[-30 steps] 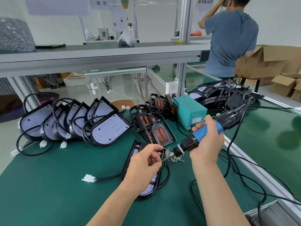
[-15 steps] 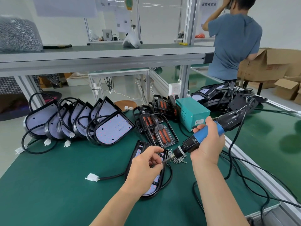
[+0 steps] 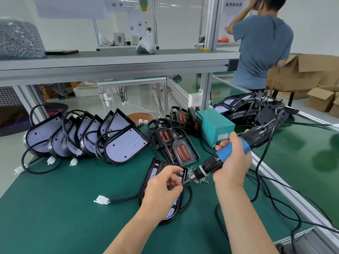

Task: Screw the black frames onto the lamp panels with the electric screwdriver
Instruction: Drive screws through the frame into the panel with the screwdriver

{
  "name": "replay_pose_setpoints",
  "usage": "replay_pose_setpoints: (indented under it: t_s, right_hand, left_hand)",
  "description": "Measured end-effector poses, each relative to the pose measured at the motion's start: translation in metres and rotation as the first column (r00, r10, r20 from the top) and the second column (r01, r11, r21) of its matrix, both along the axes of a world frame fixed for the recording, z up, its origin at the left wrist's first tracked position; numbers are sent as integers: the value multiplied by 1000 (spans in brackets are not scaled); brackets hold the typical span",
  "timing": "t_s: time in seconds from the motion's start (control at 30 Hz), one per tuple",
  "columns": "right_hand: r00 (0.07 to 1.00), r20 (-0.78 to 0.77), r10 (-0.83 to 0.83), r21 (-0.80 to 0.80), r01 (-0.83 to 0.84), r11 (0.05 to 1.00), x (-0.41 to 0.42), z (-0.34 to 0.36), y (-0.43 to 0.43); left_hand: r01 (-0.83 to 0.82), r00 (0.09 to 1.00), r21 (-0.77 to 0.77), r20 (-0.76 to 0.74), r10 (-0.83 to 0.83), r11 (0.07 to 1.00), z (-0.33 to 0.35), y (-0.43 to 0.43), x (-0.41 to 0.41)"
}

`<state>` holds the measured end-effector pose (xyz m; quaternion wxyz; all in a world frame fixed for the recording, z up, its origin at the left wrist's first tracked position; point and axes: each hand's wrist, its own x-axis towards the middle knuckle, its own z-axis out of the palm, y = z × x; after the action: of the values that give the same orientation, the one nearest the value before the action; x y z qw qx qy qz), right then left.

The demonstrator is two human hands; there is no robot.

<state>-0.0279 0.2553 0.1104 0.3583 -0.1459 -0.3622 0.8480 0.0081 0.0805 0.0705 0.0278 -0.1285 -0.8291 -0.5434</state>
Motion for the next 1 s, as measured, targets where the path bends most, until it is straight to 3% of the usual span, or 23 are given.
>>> replay_pose_setpoints:
  t_s: [0.13,0.37,0.67,1.0]
  right_hand:
    - [1000,4,-8,5,8,1000,1,0,0]
    - [999,8,-38,38,37,999,3,1,-3]
    - [995,-69,66,43,-64,997,5,3,0]
    - [1000,-23,4,39,-3,999,-1,1,-9]
  left_hand:
    - [-31,999,-25,-41,30,999,-2,4,1]
    - [-92,966,-193,-255,41,977,-9,8,6]
    - [-23,992,-125,-127,7,992,-2,5,5]
    - [-152,946,-241,-318,71,959,-15,6,11]
